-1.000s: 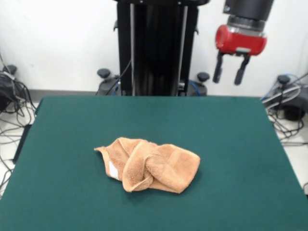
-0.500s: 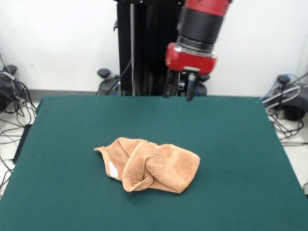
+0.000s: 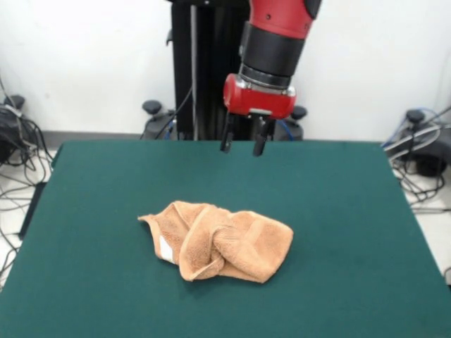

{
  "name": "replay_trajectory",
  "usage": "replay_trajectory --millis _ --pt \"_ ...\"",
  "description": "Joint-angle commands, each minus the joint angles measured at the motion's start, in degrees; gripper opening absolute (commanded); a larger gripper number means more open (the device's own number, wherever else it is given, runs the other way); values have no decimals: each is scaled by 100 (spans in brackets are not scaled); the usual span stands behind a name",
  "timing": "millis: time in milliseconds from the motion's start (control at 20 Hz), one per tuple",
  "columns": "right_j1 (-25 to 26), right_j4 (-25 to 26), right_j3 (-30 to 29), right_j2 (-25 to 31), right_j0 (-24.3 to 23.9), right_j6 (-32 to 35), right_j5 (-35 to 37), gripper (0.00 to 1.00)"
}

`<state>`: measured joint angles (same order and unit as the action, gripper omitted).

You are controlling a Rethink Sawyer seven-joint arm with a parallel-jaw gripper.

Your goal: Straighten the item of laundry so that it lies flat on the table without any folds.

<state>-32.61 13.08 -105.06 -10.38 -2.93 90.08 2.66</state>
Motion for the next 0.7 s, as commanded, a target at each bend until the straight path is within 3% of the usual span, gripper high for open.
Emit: replay_trajectory --millis 50,700 --pt "466 93 510 459 283 691 -274 100" --pt "988 178 779 470 209 741 -977 100"
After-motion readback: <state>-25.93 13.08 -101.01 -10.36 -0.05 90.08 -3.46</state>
